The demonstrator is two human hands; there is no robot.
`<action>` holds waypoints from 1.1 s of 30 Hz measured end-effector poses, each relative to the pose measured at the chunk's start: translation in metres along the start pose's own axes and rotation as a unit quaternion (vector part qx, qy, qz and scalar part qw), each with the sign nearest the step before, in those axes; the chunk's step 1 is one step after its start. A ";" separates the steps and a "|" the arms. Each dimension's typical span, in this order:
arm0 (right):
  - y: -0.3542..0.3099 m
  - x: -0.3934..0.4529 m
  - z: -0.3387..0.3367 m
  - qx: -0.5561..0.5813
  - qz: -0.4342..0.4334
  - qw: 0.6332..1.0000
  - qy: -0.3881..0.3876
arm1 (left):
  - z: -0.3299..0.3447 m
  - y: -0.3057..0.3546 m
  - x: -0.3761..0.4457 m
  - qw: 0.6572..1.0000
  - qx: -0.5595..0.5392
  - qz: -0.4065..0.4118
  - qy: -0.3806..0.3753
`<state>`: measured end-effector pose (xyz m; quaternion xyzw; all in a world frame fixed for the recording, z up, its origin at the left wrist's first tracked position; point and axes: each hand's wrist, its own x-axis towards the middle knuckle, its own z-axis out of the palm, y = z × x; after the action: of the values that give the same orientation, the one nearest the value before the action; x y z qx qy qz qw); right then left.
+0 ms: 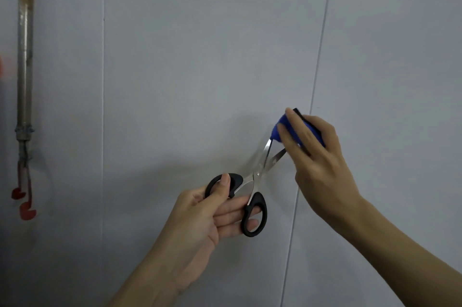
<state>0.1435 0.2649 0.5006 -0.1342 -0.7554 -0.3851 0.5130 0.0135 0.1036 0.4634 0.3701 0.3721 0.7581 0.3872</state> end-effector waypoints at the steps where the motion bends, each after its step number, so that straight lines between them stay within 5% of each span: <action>1: 0.000 0.001 -0.002 0.016 0.015 1.000 0.006 | 0.000 -0.001 0.001 1.000 -0.004 -0.004 0.005; 9: -0.036 -0.029 -0.017 0.073 -0.153 0.985 -0.022 | -0.005 -0.005 0.004 1.000 -0.006 0.001 0.023; 33: -0.002 -0.001 0.009 0.004 -0.001 1.000 0.002 | -0.004 -0.006 -0.004 1.000 -0.003 -0.001 -0.013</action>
<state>0.1367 0.2699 0.4974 -0.1307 -0.7557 -0.3827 0.5151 0.0138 0.1016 0.4550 0.3786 0.3654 0.7535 0.3942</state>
